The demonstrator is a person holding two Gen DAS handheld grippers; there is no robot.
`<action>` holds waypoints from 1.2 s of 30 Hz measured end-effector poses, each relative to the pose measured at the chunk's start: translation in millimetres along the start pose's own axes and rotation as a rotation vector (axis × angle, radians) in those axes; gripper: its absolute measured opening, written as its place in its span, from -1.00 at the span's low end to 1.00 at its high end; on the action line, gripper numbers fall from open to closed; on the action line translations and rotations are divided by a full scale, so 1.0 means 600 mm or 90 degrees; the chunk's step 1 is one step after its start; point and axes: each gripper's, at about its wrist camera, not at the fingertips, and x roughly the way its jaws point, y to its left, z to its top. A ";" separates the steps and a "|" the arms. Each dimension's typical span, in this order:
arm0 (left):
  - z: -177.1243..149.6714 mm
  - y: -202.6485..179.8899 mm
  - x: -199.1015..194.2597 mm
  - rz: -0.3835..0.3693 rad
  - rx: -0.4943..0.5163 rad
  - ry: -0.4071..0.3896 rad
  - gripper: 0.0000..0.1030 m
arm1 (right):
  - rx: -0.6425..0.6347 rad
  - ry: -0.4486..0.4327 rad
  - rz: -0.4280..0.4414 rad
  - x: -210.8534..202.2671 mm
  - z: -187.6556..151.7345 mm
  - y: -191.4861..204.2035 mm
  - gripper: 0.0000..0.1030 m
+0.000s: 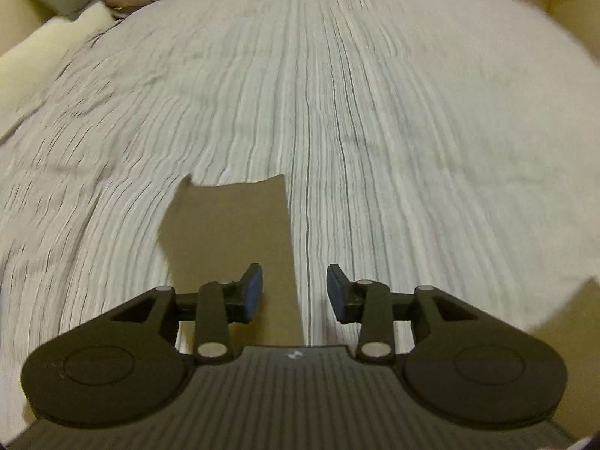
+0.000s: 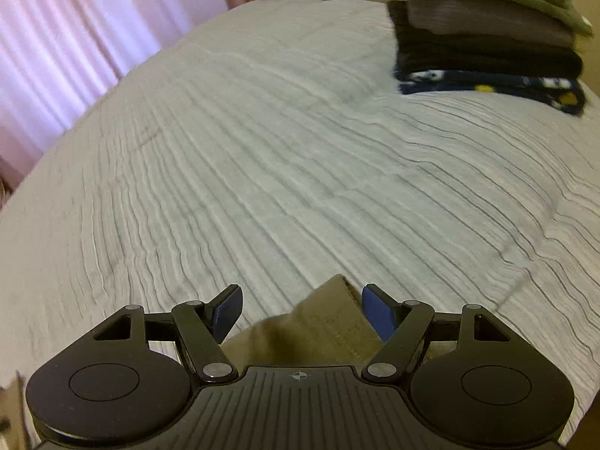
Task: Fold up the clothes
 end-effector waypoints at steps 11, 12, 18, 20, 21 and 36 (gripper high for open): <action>-0.012 0.118 0.011 -0.045 -0.220 -0.051 -0.98 | 0.072 0.022 -0.034 0.004 0.001 -0.033 0.43; -0.027 0.155 -0.020 -0.060 -0.273 -0.088 -0.98 | 0.075 0.022 -0.038 0.002 0.001 -0.032 0.43; -0.205 0.347 -0.141 -0.038 -0.554 -0.173 -0.99 | 0.048 0.020 -0.060 -0.009 -0.003 -0.010 0.43; -0.284 0.383 -0.129 0.001 -0.631 -0.123 -1.00 | 0.037 0.014 -0.074 -0.009 -0.010 -0.001 0.43; -0.320 0.398 -0.122 0.014 -0.667 -0.100 -1.00 | 0.031 0.011 -0.080 -0.009 -0.014 0.003 0.43; -0.398 0.434 -0.121 -0.064 -0.782 -0.110 -0.75 | 0.015 0.084 0.135 -0.074 -0.134 0.086 0.42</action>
